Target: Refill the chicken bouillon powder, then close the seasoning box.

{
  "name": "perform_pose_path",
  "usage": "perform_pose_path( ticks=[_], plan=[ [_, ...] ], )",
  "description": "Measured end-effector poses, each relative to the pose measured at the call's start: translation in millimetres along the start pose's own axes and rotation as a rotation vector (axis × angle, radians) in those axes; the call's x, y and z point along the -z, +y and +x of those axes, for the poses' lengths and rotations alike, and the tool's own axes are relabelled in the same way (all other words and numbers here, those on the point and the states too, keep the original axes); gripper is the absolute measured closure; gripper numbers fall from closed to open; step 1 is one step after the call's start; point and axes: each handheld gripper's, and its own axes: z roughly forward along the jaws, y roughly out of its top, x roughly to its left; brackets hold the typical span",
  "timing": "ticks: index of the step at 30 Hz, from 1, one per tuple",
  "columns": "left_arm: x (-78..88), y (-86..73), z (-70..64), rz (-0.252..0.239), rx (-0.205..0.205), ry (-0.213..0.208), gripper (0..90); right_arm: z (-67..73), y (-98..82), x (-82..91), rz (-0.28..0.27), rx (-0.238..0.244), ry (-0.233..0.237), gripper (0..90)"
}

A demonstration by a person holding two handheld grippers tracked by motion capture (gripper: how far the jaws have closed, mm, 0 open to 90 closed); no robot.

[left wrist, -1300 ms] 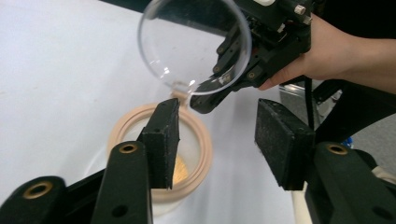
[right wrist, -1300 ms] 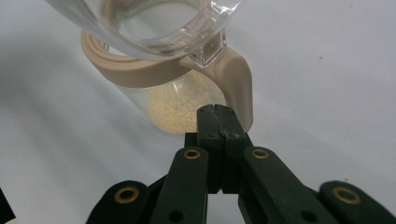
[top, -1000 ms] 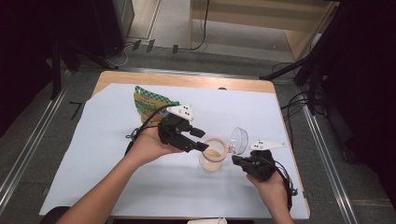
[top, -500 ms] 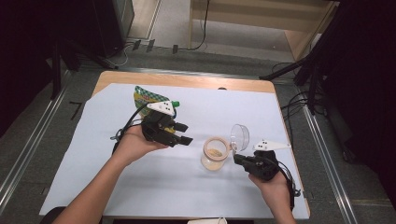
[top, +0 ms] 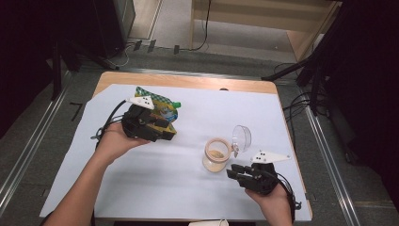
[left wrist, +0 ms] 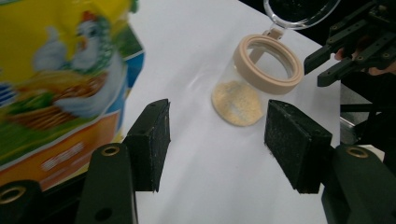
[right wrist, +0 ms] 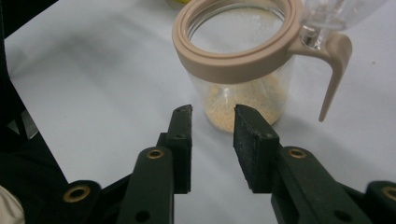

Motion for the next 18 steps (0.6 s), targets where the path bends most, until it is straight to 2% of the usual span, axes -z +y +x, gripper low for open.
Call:
perform_pose_path(
  ticks=[13, 16, 18],
  plan=[
    [34.1, -17.0, 22.4, -0.020, 0.054, 0.079, 41.7, -0.9, 2.7, -5.0, 0.001, 0.039, 0.014, 63.6],
    [40.7, -20.3, 28.5, -0.001, 0.057, 0.116, 40.3, -0.2, 3.1, -6.7, 0.011, 0.050, 0.012, 63.4],
    [44.8, -22.7, 32.9, -0.002, 0.068, 0.126, 40.3, 0.1, 3.2, -7.8, 0.011, 0.058, 0.013, 63.3]
  ],
)
